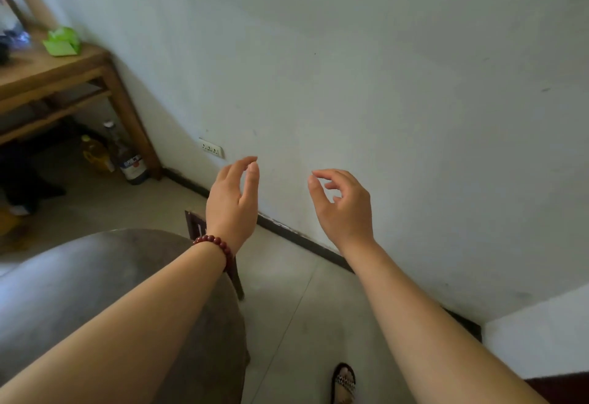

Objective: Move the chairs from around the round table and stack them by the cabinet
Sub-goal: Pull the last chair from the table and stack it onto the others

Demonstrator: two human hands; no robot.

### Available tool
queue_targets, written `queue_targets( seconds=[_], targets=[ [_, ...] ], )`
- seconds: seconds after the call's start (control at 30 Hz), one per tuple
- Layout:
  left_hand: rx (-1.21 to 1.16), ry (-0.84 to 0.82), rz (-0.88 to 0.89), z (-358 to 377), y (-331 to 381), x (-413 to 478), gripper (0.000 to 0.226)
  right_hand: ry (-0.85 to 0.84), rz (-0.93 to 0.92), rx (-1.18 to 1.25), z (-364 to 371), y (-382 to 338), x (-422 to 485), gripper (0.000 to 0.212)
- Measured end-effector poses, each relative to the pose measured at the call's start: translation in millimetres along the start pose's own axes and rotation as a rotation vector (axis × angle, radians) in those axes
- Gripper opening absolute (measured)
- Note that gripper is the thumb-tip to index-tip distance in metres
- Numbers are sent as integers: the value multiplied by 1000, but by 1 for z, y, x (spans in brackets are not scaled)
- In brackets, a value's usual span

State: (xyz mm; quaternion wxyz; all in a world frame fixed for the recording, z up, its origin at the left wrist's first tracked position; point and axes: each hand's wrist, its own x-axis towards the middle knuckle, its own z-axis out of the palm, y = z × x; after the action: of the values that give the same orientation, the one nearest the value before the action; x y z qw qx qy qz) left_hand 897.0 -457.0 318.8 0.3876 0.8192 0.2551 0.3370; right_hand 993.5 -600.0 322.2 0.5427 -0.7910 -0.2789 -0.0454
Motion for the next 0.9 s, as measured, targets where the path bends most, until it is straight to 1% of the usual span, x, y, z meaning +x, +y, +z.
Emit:
queue_targets(
  seconds=[0.1,0.2,0.33,0.43,0.67,0.9],
  targets=[
    [23,54,-55,30,-8,33,65,-58,-31,16,6,22,49,21],
    [24,144,-121,55,-12,65,68,-133,-74,18,12,41,101,21],
    [31,242,-169,77,-20,99,71,-225,-131,31,24,59,154,20],
    [41,309,-221,88,-31,120,67,-282,-153,53,43,73,187,19],
    [81,422,-333,86,-71,156,55,-407,-195,103,108,82,233,21],
    [140,528,-437,61,-131,212,54,-505,-199,142,200,74,275,20]
  ],
)
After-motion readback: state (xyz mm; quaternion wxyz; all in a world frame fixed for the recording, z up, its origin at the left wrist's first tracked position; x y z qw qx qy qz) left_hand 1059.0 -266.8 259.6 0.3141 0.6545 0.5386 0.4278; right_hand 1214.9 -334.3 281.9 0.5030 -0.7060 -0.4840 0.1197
